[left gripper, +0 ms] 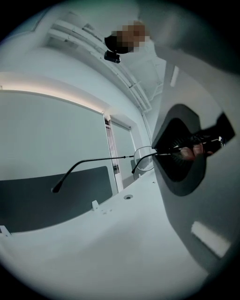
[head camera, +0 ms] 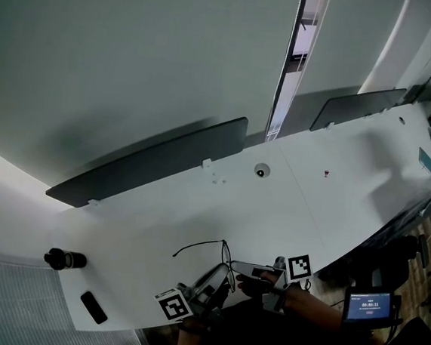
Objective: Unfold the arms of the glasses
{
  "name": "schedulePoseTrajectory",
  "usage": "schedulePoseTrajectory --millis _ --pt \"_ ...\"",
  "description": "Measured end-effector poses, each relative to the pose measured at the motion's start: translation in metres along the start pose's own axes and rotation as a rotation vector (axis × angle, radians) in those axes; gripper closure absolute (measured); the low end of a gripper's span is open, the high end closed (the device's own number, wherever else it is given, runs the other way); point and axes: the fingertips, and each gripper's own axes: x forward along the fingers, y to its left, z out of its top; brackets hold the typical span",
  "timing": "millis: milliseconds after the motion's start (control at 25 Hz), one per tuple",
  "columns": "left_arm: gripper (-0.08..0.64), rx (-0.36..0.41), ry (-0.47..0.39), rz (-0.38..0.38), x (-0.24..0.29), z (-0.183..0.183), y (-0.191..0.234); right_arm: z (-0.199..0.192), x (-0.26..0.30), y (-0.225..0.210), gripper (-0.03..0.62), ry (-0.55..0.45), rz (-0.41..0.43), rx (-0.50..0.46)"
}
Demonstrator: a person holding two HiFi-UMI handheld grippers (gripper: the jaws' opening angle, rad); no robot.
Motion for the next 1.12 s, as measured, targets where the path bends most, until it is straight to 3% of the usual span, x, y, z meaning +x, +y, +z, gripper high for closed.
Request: schedulePoseTrajectory --millis 400,600,880,1120 --pt "0.537 0.006 0.015 -0.011 -0.001 0.0 -0.003 0.0 -0.001 0.001 0.583 -0.005 0.005 -0.018" --pt "0.535 -0.022 -0.037 -0.02 -0.002 0.01 -0.006 0.007 -0.003 0.001 0.583 -0.05 0.027 0.034" --pt "0.534 -0.063 -0.084 -0.034 -0.004 0.016 -0.008 0.013 -0.006 0.001 0.583 -0.075 0.027 0.027" --pt "0.538 -0.043 -0.123 -0.029 -0.011 0.022 -0.007 0.021 -0.01 -0.001 0.583 -0.113 0.019 0.013"
